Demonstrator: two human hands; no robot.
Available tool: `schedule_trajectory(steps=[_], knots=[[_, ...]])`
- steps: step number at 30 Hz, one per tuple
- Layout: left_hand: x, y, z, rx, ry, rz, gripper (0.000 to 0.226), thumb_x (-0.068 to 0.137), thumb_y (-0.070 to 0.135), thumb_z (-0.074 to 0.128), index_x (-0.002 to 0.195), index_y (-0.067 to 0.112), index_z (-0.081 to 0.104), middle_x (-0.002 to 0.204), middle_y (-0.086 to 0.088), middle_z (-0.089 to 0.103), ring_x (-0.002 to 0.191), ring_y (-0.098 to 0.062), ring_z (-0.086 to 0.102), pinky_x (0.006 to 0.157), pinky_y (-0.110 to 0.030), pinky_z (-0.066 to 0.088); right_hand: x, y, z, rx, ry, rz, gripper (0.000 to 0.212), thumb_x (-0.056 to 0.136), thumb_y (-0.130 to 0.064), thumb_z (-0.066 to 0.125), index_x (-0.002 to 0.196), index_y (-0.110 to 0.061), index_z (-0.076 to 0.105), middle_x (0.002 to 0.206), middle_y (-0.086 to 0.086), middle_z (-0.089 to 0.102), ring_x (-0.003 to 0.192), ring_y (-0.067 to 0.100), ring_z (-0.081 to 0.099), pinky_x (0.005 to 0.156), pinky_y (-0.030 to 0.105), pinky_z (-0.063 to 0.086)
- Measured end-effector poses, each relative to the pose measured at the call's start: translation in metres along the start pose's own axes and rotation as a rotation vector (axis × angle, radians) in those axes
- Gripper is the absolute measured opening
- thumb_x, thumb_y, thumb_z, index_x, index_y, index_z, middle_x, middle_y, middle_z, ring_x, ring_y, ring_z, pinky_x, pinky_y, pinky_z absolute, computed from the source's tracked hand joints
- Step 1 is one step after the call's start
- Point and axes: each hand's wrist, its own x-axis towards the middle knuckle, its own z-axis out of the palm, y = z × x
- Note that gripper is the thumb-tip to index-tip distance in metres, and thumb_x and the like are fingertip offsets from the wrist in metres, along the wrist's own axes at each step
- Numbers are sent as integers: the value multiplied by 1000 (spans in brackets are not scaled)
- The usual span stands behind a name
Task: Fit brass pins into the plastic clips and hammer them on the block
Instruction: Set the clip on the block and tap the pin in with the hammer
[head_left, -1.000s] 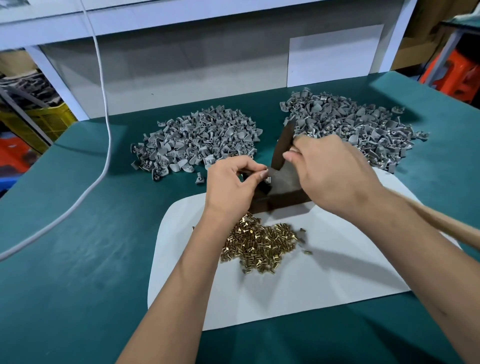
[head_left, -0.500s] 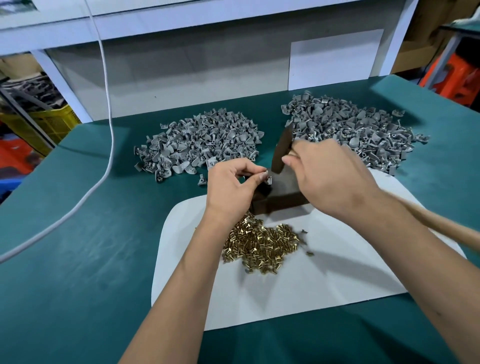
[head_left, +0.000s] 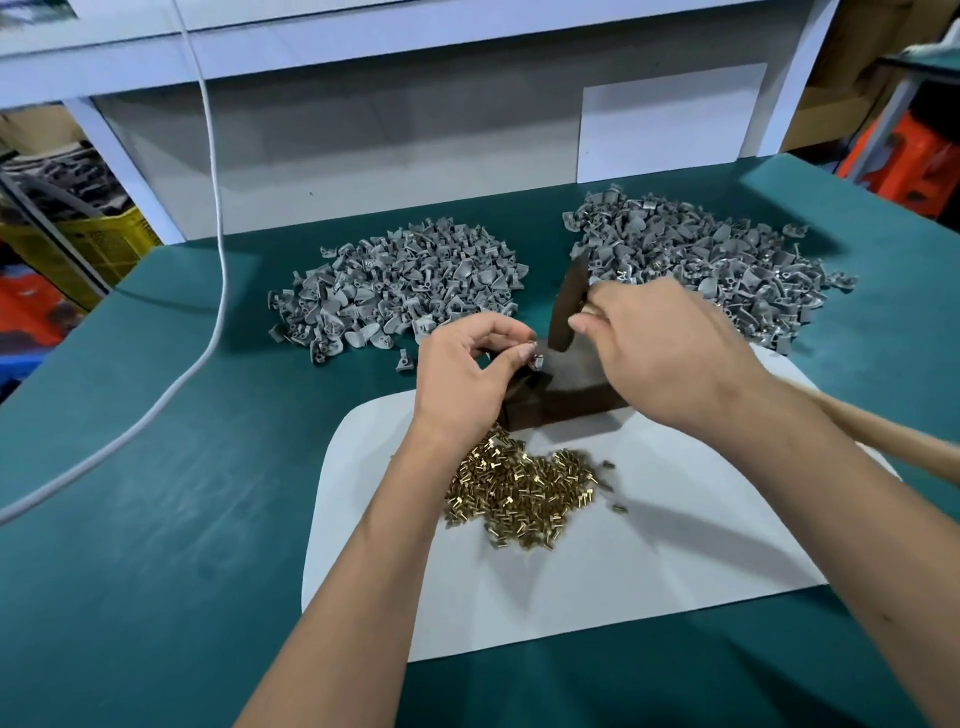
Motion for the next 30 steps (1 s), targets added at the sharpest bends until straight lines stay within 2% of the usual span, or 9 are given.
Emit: schedule_trajectory(steps=[3, 7, 9, 14, 18, 20, 24, 27, 30], knots=[[0, 0, 4, 11, -13, 15, 16, 88, 6, 77, 93, 21, 78, 85, 13, 73, 86, -1, 68, 85, -17, 52, 1, 10, -3, 119, 156, 58, 23, 105, -40, 45, 99, -22, 58, 66, -1, 46, 64, 32, 48, 61, 35, 38], [5, -8, -4, 31, -75, -43, 5, 89, 11, 77, 88, 16, 77, 110, 5, 75, 116, -16, 64, 109, -45, 46, -4, 12, -5, 77, 50, 62, 26, 106, -39, 44, 90, -20, 51, 73, 7, 55, 70, 38, 56, 63, 40, 46], [6, -11, -8, 52, -102, -59, 3, 89, 12, 77, 88, 14, 78, 119, 3, 72, 123, -18, 60, 112, -49, 42, -6, 10, -3, 33, 20, 44, 26, 105, -41, 44, 88, -23, 49, 75, 6, 56, 70, 37, 55, 63, 39, 44], [6, -8, -8, 74, -138, -55, 6, 90, 12, 77, 88, 17, 78, 121, 0, 72, 119, -13, 63, 111, -47, 45, -1, 0, -5, 152, 198, -20, 25, 106, -40, 43, 99, -20, 56, 70, 4, 55, 63, 35, 53, 59, 37, 41], [7, -9, -9, 100, -144, -47, 12, 90, 10, 75, 85, 21, 76, 121, 1, 72, 122, -18, 61, 112, -49, 42, -2, -10, 8, 23, -72, 0, 22, 108, -38, 40, 98, -21, 50, 83, 9, 58, 81, 39, 61, 66, 40, 41], [6, -9, -9, 112, -143, -47, 13, 90, 11, 75, 85, 22, 76, 121, 3, 72, 123, -19, 60, 112, -50, 41, 3, -6, 0, -31, -91, -10, 22, 108, -40, 40, 94, -25, 49, 77, 2, 53, 76, 36, 55, 67, 39, 41], [8, -10, -10, 141, -159, -32, 8, 91, 14, 75, 88, 21, 77, 121, 5, 72, 124, -19, 59, 112, -50, 41, 6, -5, -2, 86, 157, -2, 23, 107, -39, 42, 100, -21, 54, 68, 1, 47, 65, 34, 49, 62, 37, 40], [7, -8, -9, 137, -157, -46, 12, 91, 12, 75, 85, 23, 75, 120, 5, 72, 124, -21, 59, 112, -50, 42, 2, -12, 11, -9, -24, -35, 21, 108, -39, 40, 98, -23, 48, 72, 2, 45, 70, 32, 44, 64, 38, 37], [4, -4, -9, 164, -131, -35, 15, 90, 12, 76, 84, 25, 74, 119, 9, 71, 126, -21, 55, 113, -48, 39, 7, -1, 5, -8, -66, -60, 22, 107, -42, 42, 90, -28, 46, 74, -1, 47, 74, 29, 48, 67, 37, 39]])
